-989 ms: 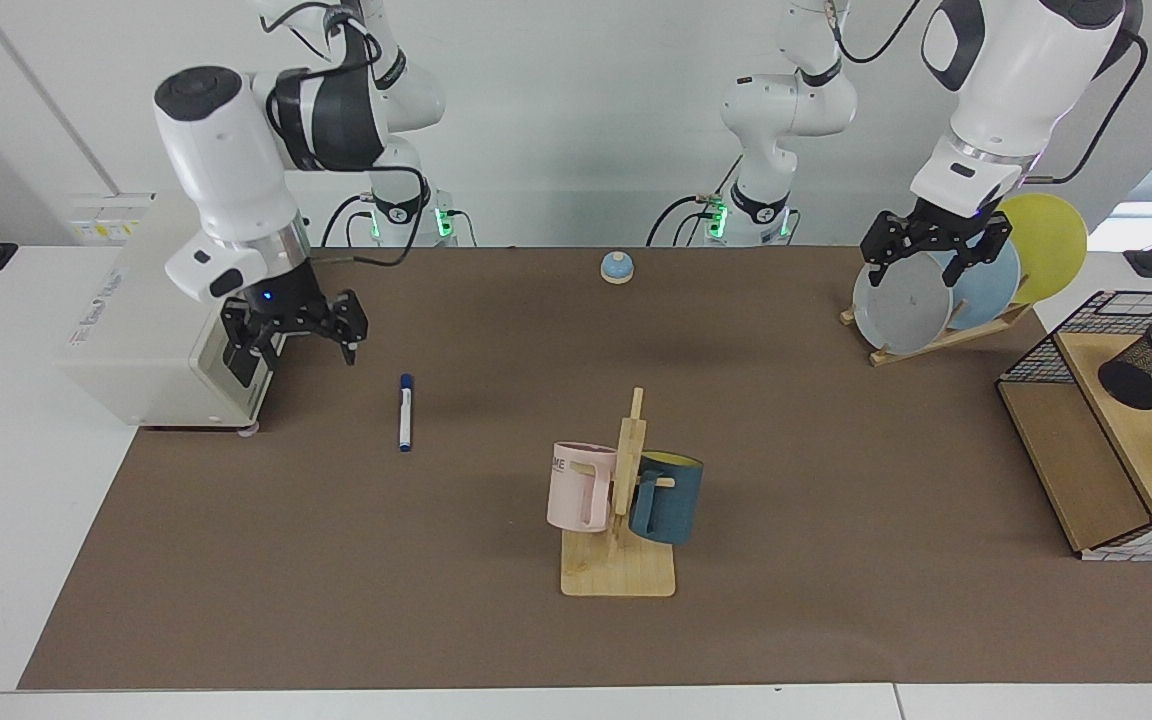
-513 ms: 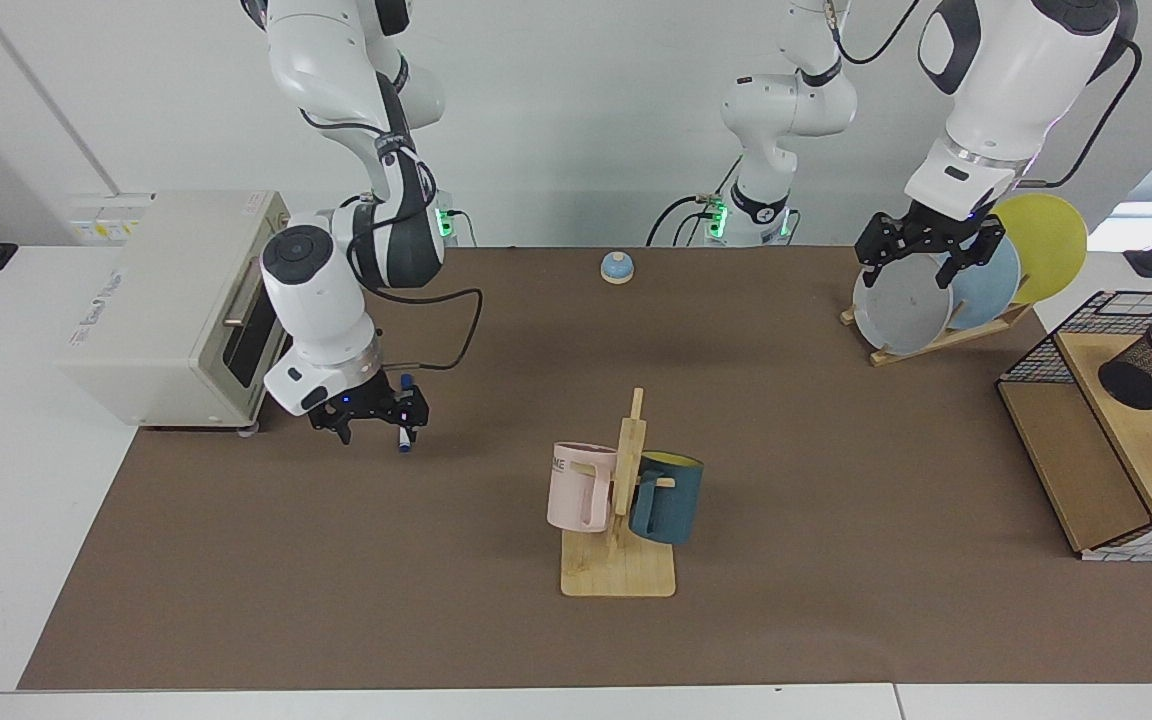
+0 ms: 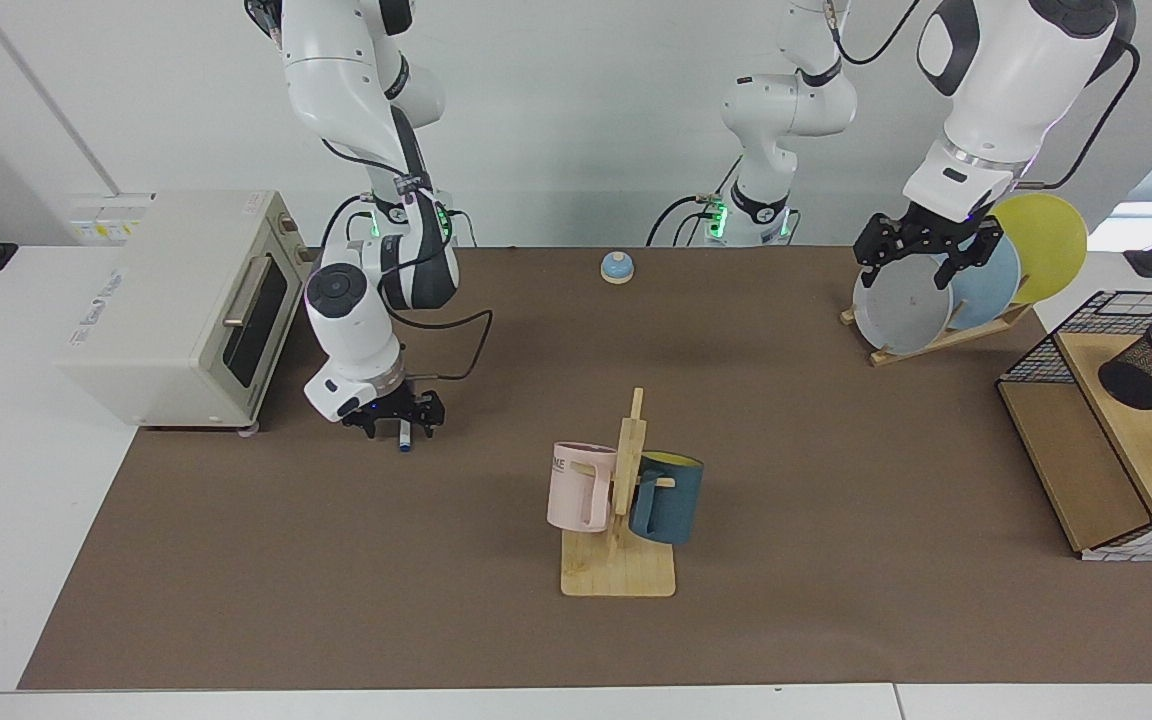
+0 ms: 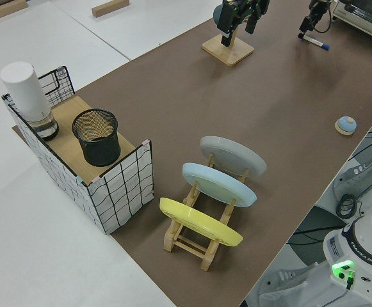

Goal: Put markers into pen holder
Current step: 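Reach the right gripper to the white marker and grasp it, then lift the marker with the right gripper while the left gripper reaches in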

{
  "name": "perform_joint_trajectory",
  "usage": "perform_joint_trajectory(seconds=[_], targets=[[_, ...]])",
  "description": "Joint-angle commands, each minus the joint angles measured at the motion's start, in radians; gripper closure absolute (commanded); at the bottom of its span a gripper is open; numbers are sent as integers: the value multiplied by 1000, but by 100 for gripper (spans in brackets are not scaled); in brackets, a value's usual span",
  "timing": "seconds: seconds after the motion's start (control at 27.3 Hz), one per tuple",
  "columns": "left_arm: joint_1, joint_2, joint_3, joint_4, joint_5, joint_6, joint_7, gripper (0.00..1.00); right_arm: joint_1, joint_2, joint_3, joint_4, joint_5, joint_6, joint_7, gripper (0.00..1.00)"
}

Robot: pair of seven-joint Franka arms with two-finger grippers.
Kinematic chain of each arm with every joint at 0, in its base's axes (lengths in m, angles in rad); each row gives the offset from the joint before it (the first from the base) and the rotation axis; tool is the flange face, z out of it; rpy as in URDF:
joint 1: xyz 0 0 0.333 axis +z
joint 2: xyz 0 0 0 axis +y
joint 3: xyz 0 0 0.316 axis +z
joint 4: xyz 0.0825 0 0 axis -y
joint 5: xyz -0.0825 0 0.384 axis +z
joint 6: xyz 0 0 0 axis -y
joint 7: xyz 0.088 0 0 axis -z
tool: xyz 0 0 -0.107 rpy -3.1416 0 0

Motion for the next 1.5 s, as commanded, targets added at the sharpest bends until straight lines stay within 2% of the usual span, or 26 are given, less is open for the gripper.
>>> perform_joint_trajectory(seconds=[0.0,0.07,0.11,0.18,0.26,0.29,0.33,0.59,0.73,0.88,0.99,1.03,1.14,1.21,1.35,1.46], targets=[[-6,-9,7,-14,-11,8,12,0,-10,-28,1,-50,9,29,18,1],[-6,-9,7,-14,-11,8,11,0,-8,-30,1,-56,9,29,28,8],[-6,-9,6,-14,-11,8,12,0,-10,-30,1,-56,9,29,28,15],[-6,-9,6,-14,-11,8,12,0,-11,-30,1,-56,9,27,27,44],[-6,-9,6,-14,-11,8,12,0,-11,-30,1,-56,9,27,28,80],[-6,-9,6,-14,-11,8,12,0,-10,-30,1,-56,9,26,30,94],[-6,-9,6,-14,-11,8,12,0,-8,-30,1,-56,9,24,33,100],[-6,-8,6,-14,-11,10,32,0,1,-30,1,-53,9,24,110,100],[-6,-8,10,-12,-43,11,69,0,18,-28,1,-49,9,23,223,100],[-6,-8,12,-9,-47,11,116,0,33,-33,1,-9,9,4,353,100],[-6,-8,12,-9,-47,13,181,0,33,-40,3,37,15,-54,462,100],[-6,-6,13,-9,-47,14,201,0,33,-45,3,52,36,-77,513,100],[-5,-6,15,-9,-47,24,320,0,35,-71,1,89,205,-122,654,100],[-5,-6,16,-9,-47,33,429,0,39,-94,1,97,269,-137,700,100],[-6,-6,16,-12,-54,18,564,0,44,-128,3,132,287,-175,838,100],[-32,-11,9,-18,-57,-5,591,0,47,-140,3,189,314,-235,978,100]])
